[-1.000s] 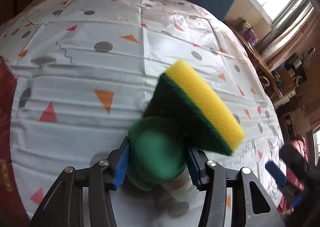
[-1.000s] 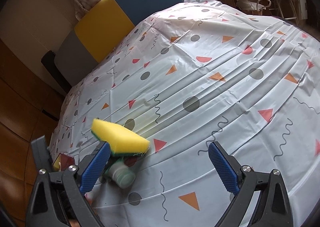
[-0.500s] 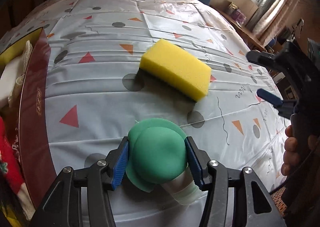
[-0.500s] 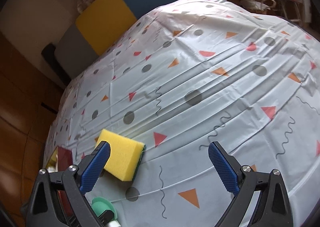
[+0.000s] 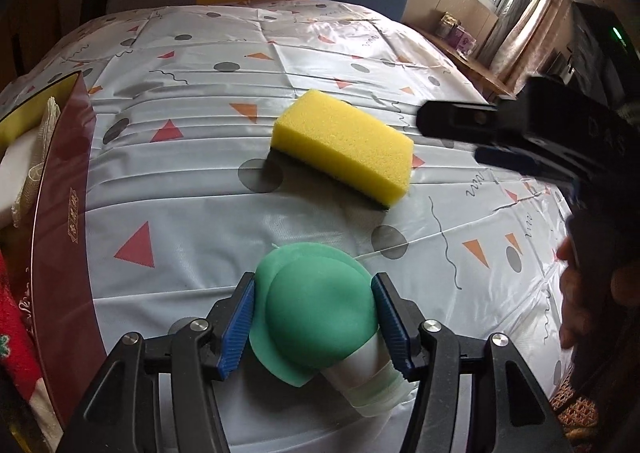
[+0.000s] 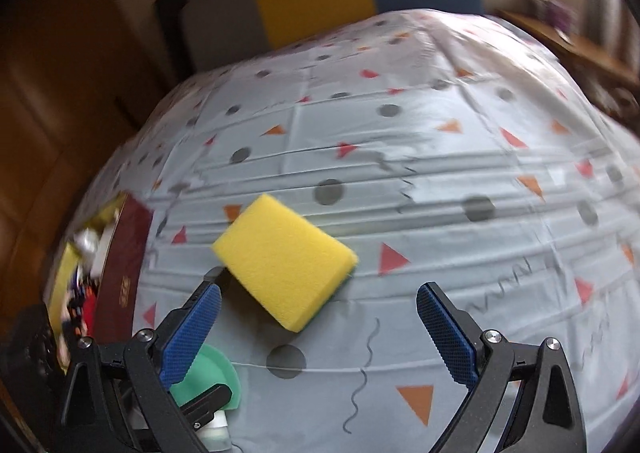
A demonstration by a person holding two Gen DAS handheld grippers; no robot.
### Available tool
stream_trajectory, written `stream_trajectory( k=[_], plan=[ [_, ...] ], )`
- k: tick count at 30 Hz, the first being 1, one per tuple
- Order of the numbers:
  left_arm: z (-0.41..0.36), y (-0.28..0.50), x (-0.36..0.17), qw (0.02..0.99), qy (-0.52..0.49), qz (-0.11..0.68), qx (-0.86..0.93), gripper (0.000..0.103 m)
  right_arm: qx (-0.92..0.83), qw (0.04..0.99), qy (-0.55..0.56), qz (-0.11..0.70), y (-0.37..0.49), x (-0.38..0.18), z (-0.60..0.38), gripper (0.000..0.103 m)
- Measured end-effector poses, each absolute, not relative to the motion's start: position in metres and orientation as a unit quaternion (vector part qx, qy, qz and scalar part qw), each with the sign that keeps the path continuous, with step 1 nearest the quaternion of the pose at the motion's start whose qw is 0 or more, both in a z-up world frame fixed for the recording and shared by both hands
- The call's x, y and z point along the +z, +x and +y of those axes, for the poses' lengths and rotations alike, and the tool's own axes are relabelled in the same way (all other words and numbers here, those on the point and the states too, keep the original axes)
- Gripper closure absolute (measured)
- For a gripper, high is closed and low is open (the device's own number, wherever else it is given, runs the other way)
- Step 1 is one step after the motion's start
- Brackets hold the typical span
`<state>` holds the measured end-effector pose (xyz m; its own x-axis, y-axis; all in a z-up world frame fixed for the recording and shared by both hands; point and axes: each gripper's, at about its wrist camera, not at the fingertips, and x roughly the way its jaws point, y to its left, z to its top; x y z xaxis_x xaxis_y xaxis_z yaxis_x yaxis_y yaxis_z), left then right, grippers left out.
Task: Organize soft objects
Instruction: 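Grasp the yellow sponge with the right tool while the left tool holds the bottle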
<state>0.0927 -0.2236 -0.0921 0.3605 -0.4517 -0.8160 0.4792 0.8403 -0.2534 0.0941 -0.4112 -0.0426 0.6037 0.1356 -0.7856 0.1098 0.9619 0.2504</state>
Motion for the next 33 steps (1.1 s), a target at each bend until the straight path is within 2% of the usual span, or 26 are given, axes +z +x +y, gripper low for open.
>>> stream_trajectory(
  k=[3, 12, 14, 23, 26, 28, 33],
  plan=[
    [-0.224, 0.093, -0.093, 0.825, 0.008, 0.488, -0.285, 0.045, 0.045, 0.883, 0.084, 0.459, 0.113, -0.041, -0.398, 0.000],
    [-0.222, 0.092, -0.094, 0.826, 0.001, 0.483, -0.290, 0.045, 0.113, 0.824, -0.084, 0.548, 0.179, -0.077, -0.346, 0.001],
    [-0.222, 0.092, -0.094, 0.826, 0.001, 0.483, -0.290, 0.045, 0.091, 0.821, -0.110, 0.553, 0.182, -0.085, -0.343, 0.032],
    [-0.223, 0.085, -0.092, 0.830, 0.001, 0.478, -0.288, 0.044, 0.037, 0.834, -0.053, 0.548, 0.122, -0.077, -0.379, 0.031],
    [-0.223, 0.085, -0.093, 0.832, 0.000, 0.476, -0.284, 0.044, 0.029, 0.825, -0.025, 0.564, 0.096, -0.089, -0.387, 0.028],
    [-0.225, 0.084, -0.092, 0.833, 0.005, 0.475, -0.282, 0.044, 0.020, 0.840, -0.024, 0.542, 0.080, -0.096, -0.391, 0.027],
    [-0.226, 0.087, -0.093, 0.836, 0.012, 0.474, -0.276, 0.044, 0.026, 0.846, 0.005, 0.533, 0.077, -0.099, -0.398, 0.027]
  ],
)
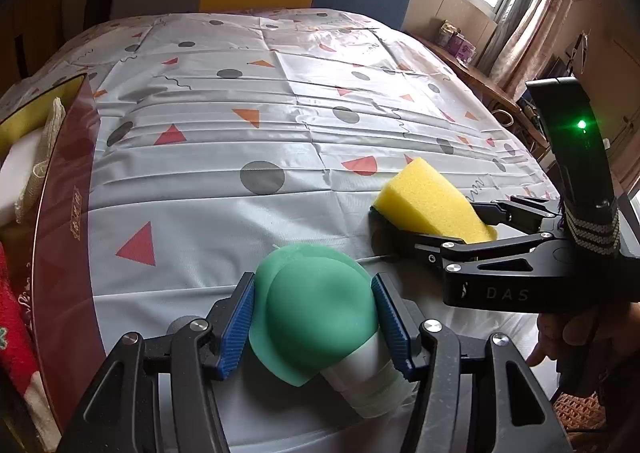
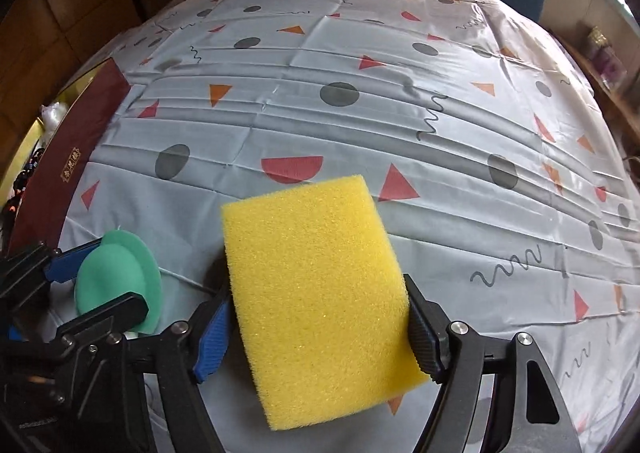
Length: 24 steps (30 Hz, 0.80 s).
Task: Organize soft objects
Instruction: 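Grasp the yellow sponge with the right tool while the left tool holds the bottle, then carry the green bottle into the gold tray and open the left tool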
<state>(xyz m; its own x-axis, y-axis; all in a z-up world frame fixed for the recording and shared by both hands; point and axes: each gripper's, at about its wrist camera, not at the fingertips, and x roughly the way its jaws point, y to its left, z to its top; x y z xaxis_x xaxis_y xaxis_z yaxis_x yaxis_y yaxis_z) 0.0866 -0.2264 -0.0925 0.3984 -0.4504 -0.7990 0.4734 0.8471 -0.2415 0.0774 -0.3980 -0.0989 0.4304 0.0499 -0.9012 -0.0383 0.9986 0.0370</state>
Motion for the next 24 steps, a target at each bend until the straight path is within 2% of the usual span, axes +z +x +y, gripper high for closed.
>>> stream_trajectory(
  k=[9, 24],
  plan=[
    [-0.224, 0.078, -0.087, 0.844, 0.023, 0.467, -0.261, 0.047, 0.024, 0.852, -0.011, 0.523, 0.087, -0.097, -0.393, 0.029],
    [-0.217, 0.053, -0.071, 0.861, 0.059, 0.435, -0.256, 0.049, 0.031, 0.859, -0.020, 0.511, 0.088, -0.101, -0.393, 0.026]
  ],
)
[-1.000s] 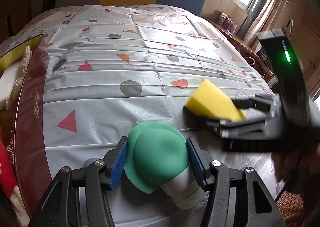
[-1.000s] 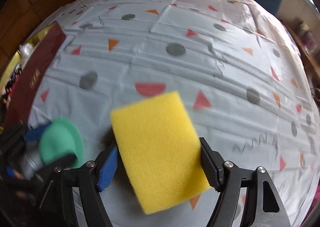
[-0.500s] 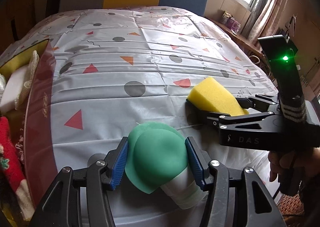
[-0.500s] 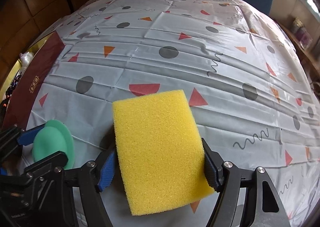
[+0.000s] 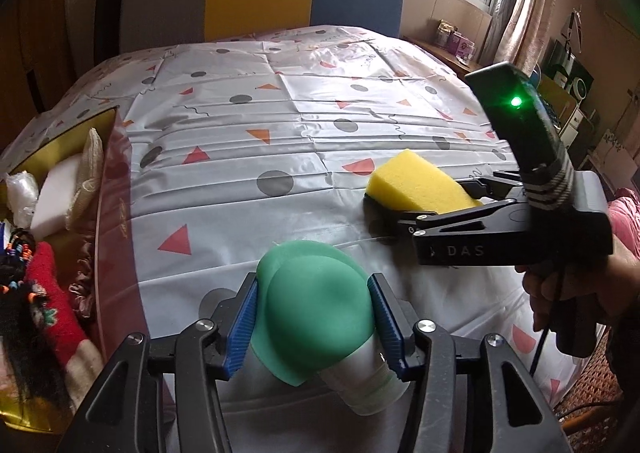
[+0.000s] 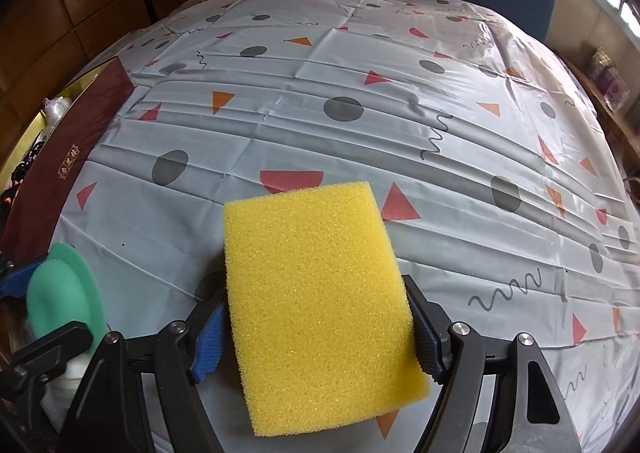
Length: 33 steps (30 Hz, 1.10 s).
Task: Organize soft objects
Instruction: 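Carry the green bottle into the gold tray and open the left tool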
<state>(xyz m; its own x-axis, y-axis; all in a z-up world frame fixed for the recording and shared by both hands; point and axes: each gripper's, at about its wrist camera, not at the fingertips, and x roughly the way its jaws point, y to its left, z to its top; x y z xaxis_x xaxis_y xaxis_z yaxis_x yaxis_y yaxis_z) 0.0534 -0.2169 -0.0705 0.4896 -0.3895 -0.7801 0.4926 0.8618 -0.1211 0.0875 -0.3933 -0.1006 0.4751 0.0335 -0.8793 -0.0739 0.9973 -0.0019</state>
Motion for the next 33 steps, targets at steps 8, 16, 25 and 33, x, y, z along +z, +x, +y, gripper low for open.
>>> stream_trajectory(
  k=[8, 16, 25, 33],
  plan=[
    [-0.209, 0.041, -0.048, 0.871, 0.055, 0.412, -0.262, 0.049, 0.032, 0.863, -0.023, 0.504, 0.086, -0.101, -0.392, 0.026],
    [-0.191, 0.027, -0.017, 0.882, 0.042, 0.385, -0.268, 0.049, 0.031, 0.862, -0.021, 0.506, 0.088, -0.100, -0.393, 0.025],
    [-0.162, 0.025, -0.001, 0.894, 0.026, 0.375, -0.246, 0.049, 0.016, 0.858, -0.026, 0.512, 0.089, -0.101, -0.395, 0.016],
    [-0.136, 0.026, 0.004, 0.898, 0.010, 0.375, -0.229, 0.049, 0.028, 0.863, -0.032, 0.504, 0.087, -0.099, -0.390, 0.031]
  ],
)
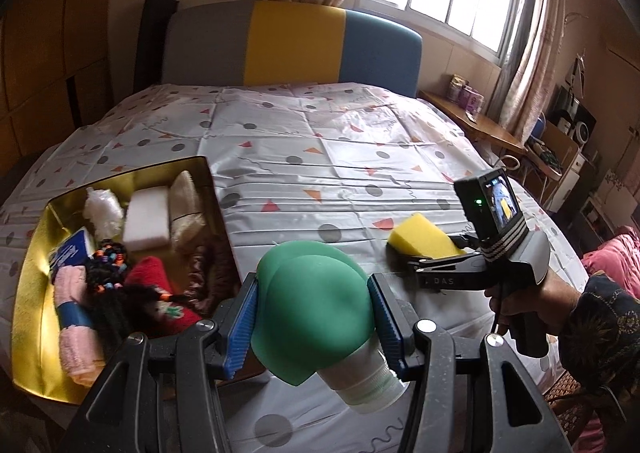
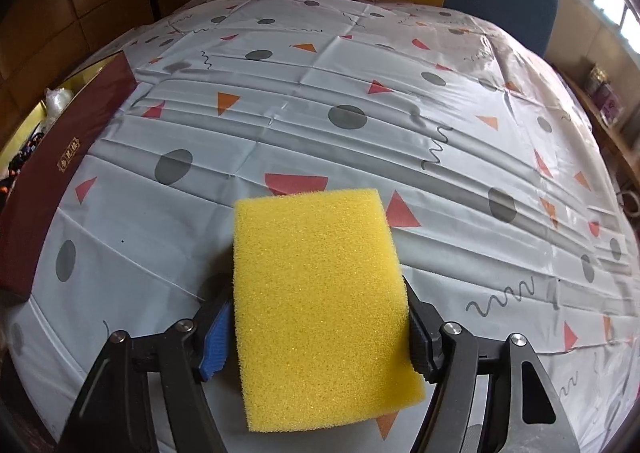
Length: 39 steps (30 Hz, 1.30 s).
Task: Organize soft objects
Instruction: 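Carry the green bottle into the gold tray and open the left tool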
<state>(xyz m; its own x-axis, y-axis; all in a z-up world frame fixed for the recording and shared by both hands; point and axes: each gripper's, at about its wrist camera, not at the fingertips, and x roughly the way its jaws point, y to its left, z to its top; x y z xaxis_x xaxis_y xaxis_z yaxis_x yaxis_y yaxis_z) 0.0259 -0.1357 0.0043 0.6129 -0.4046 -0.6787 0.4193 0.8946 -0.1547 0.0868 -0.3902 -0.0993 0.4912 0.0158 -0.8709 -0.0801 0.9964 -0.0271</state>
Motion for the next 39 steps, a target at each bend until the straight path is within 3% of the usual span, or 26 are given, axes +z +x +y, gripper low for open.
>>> stream_trajectory(
  k=[8, 16, 23, 28, 39],
  plan=[
    [-0.088, 0.025, 0.016, 0.903, -0.026, 0.377, -0.203, 0.049, 0.028, 0.863, -0.023, 0.504, 0.085, -0.100, -0.391, 0.031],
    [0.013, 0.033, 0.028, 0.919, -0.094, 0.368, -0.107, 0.049, 0.028, 0.864, -0.029, 0.502, 0.085, -0.100, -0.391, 0.031],
    [0.104, 0.038, 0.004, 0.906, -0.156, 0.393, -0.004, 0.049, 0.029, 0.864, -0.033, 0.502, 0.085, -0.100, -0.390, 0.031],
    [0.122, 0.047, -0.015, 0.889, -0.193, 0.415, 0.011, 0.049, 0.029, 0.863, -0.037, 0.502, 0.085, -0.100, -0.390, 0.031],
    [0.086, 0.092, -0.044, 0.887, -0.061, 0.458, 0.013, 0.047, 0.030, 0.863, -0.038, 0.502, 0.086, -0.100, -0.391, 0.031]
  ],
)
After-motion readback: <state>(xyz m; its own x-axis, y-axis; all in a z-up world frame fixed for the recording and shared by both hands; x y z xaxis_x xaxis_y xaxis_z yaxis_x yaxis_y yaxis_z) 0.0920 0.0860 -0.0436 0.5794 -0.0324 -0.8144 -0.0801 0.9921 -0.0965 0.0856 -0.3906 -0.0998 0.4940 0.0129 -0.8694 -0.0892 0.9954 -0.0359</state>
